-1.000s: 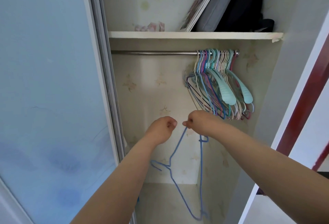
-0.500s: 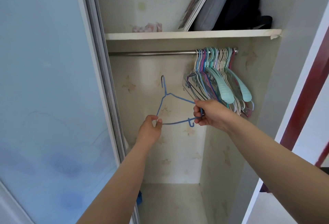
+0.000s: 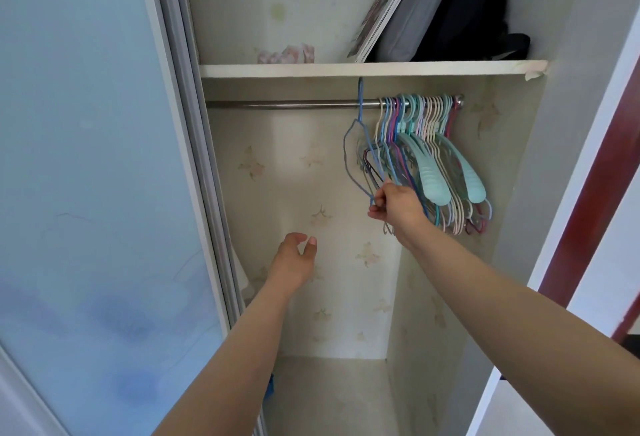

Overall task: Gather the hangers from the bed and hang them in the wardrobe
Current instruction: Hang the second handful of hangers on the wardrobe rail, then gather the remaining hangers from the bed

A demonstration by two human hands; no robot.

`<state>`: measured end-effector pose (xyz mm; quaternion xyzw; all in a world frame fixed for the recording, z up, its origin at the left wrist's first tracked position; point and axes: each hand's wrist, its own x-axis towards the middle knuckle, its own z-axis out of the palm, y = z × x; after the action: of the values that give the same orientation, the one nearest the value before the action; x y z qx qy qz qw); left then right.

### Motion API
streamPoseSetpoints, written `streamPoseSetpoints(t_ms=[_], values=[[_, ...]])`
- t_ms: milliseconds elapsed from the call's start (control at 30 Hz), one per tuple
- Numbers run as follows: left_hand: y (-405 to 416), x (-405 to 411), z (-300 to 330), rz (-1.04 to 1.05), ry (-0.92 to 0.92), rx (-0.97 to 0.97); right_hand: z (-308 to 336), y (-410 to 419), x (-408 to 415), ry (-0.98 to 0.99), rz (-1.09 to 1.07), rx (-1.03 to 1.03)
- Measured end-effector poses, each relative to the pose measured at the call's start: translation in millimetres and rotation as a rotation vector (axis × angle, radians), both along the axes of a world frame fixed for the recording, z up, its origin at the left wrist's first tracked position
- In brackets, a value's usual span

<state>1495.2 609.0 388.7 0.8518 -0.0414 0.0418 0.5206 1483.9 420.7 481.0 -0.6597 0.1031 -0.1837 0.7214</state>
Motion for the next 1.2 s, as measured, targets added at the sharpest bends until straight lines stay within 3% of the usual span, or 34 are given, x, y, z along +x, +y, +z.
streamPoseSetpoints(t_ms=[133, 300, 567, 767, 967, 1200], values=[[-7.1, -2.0, -8.9, -0.009, -0.015, 0.02, -17.0, -3.3, 13.1, 0.064, -0.003, 0.227], [-12.4, -13.8, -16.8, -0.035, 0.027, 0.035, -17.4, -6.5, 23.3, 0.052, -0.035, 0.354], [-1.6, -22.7, -19.6, -0.086, 0.045, 0.032, -23.6, 4.5, 33.5, 0.119, -0.105, 0.388], [18.4, -30.8, -15.7, -0.196, 0.066, 0.03, -42.1, 5.3, 9.9, 0.06, -0.07, 0.468], [31.4, -55.0, -32.3, -0.321, 0.081, 0.035, -88.1, 35.8, -66.1, 0.153, -0.075, 0.377], [30.2, -116.4, -84.6, -0.438, 0.175, -0.07, -154.8, 70.5, -198.3, 0.373, -0.157, -0.11]])
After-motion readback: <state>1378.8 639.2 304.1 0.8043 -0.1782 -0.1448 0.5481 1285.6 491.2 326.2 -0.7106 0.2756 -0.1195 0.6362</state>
